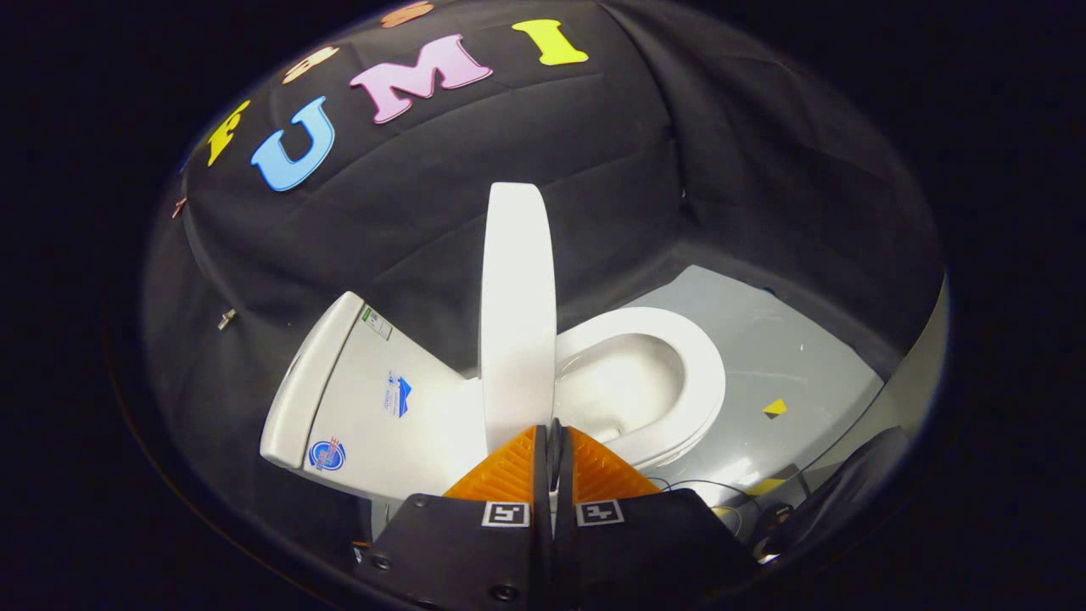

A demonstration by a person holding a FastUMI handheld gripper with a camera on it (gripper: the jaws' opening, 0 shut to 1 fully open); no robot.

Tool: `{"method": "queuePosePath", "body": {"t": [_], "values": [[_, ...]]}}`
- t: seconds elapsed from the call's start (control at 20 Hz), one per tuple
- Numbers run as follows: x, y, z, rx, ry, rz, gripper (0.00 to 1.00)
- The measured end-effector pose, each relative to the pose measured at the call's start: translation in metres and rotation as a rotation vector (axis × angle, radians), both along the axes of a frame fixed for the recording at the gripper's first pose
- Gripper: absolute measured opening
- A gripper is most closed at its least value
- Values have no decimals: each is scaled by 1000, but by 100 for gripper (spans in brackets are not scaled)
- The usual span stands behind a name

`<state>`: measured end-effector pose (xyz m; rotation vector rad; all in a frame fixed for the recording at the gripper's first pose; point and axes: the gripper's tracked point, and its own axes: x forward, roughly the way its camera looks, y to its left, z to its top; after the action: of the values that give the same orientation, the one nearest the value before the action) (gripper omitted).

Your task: Open the toilet lid.

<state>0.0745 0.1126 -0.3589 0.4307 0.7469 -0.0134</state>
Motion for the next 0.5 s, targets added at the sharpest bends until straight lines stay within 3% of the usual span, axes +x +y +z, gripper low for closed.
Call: {"method": "queuePosePath", "body": {"t": [0.5], "values": [[-4, 73, 38, -127, -123, 60, 7]]}}
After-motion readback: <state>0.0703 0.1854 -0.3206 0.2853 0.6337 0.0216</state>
